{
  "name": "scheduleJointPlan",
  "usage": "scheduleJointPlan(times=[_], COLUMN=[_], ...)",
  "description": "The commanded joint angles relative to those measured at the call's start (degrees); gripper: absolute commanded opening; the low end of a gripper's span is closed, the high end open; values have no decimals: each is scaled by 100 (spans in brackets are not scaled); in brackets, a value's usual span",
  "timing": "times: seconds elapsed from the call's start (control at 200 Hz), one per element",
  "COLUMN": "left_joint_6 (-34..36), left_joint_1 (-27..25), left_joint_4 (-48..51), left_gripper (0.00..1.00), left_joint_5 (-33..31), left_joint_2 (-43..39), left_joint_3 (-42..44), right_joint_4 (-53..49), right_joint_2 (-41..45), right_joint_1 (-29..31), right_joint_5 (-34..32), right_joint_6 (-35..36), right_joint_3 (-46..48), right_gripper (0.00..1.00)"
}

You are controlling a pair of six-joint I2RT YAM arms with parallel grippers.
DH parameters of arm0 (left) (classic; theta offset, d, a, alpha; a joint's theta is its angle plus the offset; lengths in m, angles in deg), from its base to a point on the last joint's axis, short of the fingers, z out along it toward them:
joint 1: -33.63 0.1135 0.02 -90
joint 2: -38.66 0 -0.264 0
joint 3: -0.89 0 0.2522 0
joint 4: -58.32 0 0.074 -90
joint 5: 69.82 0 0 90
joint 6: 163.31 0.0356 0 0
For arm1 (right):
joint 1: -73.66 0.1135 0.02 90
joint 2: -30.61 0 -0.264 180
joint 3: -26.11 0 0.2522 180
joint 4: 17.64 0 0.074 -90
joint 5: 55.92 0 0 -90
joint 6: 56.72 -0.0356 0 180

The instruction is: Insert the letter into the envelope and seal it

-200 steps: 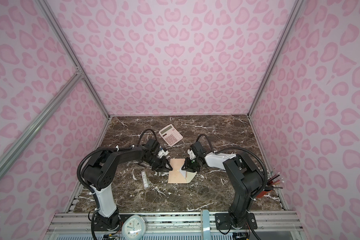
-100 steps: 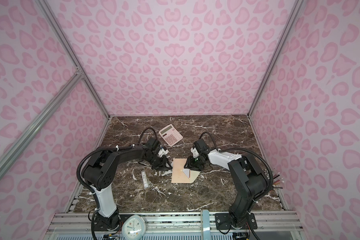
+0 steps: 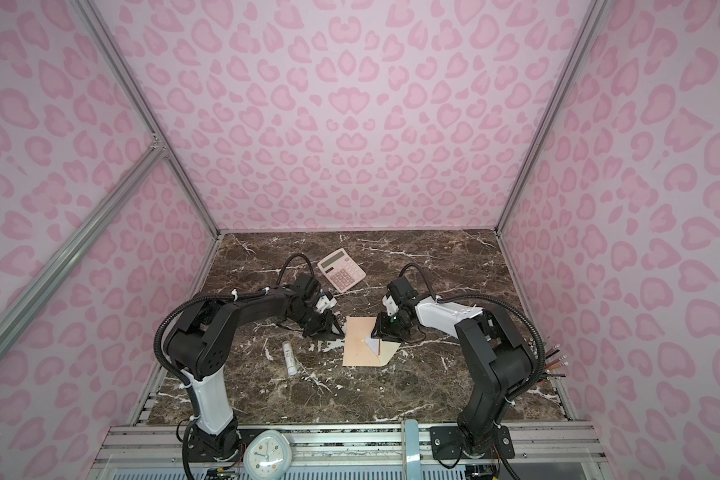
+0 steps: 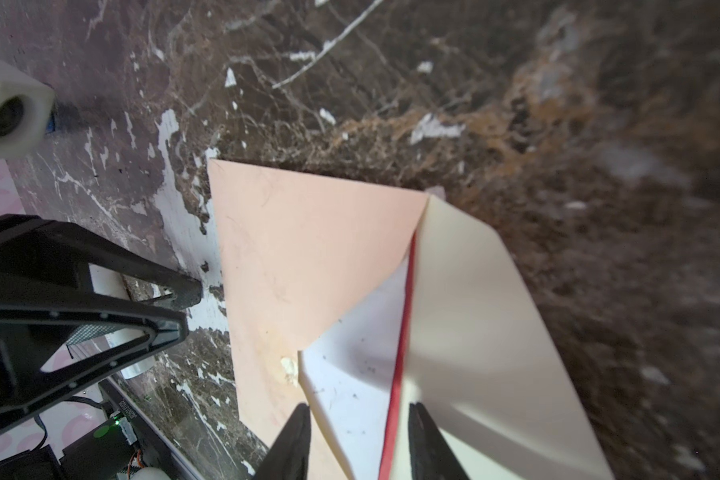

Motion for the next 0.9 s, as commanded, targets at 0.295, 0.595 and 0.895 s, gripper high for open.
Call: scheduleJointPlan(times=[0.295, 0.595, 0.895], left_joint_6=[-46, -46, -33], left_joint_1=[-51, -51, -51], left_joint_4=[-119, -145, -151], left_gripper=[38, 38, 38], left_joint_5=[-39, 1, 14], left_joint_2=[239, 339, 428], left_joint_3=[-155, -228, -306], right_joint_4=[316, 347, 433], right_joint_2=[-240, -286, -372], right_joint_1=[178, 222, 273], right_joint_5=[72, 100, 172], right_joint_6=[-187, -205, -209], right_joint_3=[-49, -145, -224], right_gripper=[40, 39, 39])
